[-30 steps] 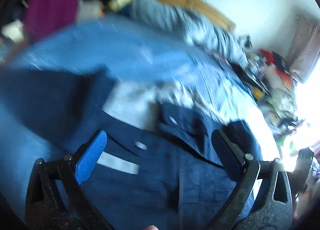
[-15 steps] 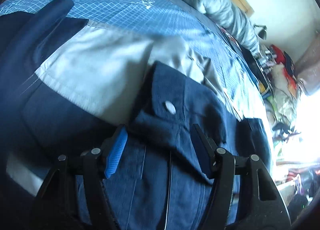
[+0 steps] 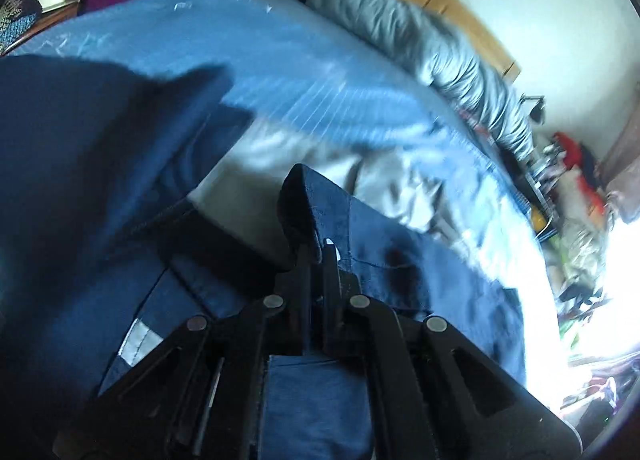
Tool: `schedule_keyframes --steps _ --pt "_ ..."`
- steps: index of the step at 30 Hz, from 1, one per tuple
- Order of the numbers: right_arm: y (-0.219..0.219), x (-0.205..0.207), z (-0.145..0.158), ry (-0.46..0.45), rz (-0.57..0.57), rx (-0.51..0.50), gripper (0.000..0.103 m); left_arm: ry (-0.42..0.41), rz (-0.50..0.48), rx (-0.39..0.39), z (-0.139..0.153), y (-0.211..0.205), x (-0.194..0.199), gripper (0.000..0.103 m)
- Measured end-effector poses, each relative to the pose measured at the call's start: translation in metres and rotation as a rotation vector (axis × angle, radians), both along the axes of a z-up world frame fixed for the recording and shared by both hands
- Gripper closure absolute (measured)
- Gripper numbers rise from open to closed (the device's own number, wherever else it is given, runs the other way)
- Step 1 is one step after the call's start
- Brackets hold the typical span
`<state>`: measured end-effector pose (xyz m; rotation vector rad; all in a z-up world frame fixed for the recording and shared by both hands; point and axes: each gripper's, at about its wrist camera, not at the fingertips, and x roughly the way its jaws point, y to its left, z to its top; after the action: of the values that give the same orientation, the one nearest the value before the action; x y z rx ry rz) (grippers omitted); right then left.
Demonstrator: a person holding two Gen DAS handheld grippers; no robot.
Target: Fold small clothes
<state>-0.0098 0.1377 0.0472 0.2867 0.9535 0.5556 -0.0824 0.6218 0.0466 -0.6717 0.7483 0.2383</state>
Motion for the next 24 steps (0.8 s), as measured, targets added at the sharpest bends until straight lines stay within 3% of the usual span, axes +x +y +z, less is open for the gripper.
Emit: schedule_keyframes --steps 7,9,10,14,16,21,23,24 --pt "-0.004 0.025 -0.001 -0.003 -0.040 0.091 0.048 0.000 0.034 0.019 -0.004 0.007 -0.003 0.099" --pt "0.003 0.032 -0.004 -0.004 -0.014 0.094 0.081 0.003 0.037 0.030 0.000 0.009 0.003 0.099" --pt "0.009 0.035 -0.008 0.000 0.005 0.082 0.084 0.003 0.044 0.035 -0.001 0.011 0.004 0.099" --pt "0.035 0.048 -0.039 0.093 0.085 -0.012 0.087 0.010 0.102 0.025 0.001 0.033 -0.006 0.099" --pt "0.033 0.046 -0.030 0.081 0.089 0.012 0.083 -0.006 0.112 0.031 0.009 0.042 -0.019 0.099" --pt "0.014 0.051 0.005 -0.047 0.054 0.088 0.072 -0.041 0.139 0.039 0.026 0.054 -0.044 0.099" --pt "0.016 0.068 -0.013 0.001 0.039 0.040 0.072 -0.061 0.164 0.046 0.034 0.061 -0.054 0.098" --pt "0.026 0.078 -0.027 0.065 0.058 -0.016 0.077 -0.066 0.186 0.066 0.040 0.066 -0.060 0.096"
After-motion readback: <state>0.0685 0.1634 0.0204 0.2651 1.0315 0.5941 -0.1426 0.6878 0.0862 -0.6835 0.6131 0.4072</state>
